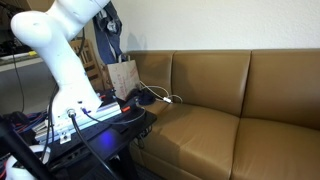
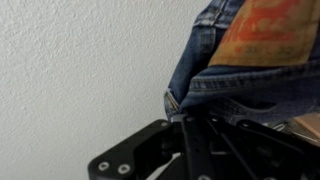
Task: Place the blue jeans inside the brown bag on the sofa
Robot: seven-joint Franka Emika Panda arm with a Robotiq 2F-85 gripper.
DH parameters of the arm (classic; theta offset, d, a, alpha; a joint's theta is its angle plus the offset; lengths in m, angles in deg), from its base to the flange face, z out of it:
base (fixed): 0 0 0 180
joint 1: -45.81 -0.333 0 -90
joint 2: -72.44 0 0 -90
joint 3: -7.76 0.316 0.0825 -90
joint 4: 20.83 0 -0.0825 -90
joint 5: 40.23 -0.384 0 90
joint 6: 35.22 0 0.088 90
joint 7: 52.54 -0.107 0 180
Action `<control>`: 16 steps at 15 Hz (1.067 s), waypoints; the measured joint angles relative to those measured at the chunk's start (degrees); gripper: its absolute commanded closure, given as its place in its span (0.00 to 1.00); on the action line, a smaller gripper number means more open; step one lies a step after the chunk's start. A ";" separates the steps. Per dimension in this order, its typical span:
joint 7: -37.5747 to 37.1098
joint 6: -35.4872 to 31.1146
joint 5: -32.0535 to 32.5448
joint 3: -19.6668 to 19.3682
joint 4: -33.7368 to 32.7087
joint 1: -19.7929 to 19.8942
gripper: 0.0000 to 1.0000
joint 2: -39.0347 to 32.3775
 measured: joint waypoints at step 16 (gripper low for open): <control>-22.29 -8.44 21.76 -17.11 11.29 -1.76 0.99 -11.55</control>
